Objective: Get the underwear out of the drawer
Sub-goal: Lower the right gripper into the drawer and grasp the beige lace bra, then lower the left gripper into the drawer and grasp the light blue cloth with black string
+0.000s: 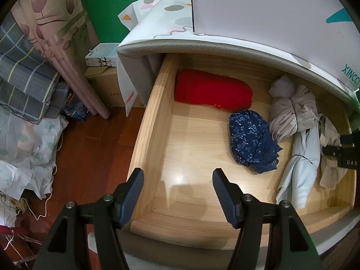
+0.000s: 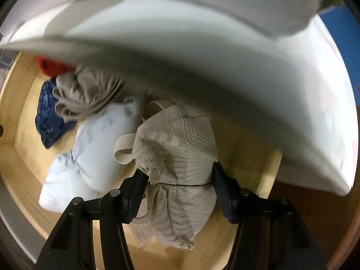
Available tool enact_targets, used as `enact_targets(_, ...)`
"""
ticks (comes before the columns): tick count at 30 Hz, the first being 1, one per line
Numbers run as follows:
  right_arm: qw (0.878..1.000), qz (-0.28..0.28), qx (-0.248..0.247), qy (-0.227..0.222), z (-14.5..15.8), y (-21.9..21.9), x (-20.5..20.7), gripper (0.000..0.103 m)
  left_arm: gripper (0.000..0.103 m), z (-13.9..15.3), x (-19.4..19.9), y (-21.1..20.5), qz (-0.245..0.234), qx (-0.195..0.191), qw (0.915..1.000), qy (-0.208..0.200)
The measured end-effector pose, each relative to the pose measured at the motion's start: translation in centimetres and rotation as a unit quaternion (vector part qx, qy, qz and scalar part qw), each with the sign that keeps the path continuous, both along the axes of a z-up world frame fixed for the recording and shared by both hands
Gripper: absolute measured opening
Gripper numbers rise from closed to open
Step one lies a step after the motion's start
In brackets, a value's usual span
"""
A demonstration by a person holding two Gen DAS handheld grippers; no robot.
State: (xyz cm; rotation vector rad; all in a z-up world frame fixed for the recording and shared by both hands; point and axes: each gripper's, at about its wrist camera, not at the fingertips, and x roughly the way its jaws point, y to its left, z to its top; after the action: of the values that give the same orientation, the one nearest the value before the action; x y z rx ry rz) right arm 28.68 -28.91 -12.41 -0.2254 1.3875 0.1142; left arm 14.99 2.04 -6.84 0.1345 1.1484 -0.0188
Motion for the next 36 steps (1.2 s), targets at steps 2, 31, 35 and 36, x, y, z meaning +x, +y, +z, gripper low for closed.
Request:
enact_targets(2,1.0,-0.006,-0.004,0.019,-0.2,0.4,-0.3,0.054,0.065,0.0,0.0,-0.1,-0.003,-0.002,1.0,0.0)
enact_targets(31,0.995,-0.095,-0.022,0.024,-4.8,2.1,-7.0,0.06,0.065,-1.0,-1.5,-8.2,-0.149,-0.055,0.9849,0.07)
enact_targets(35,0.995,-0.093,-0.012,0.018,-5.1,2.4,-7.4,0.059,0.065,-1.3,-1.4,-10.4,-0.17,-0.063,0.9795,0.089)
enact_targets(36,0.995,-0.094,-0.009,0.016,-5.0,1.7,-7.3,0.059,0.065,-1.5,-1.3,-10.8,-0.171,-0.064,0.9789,0.092)
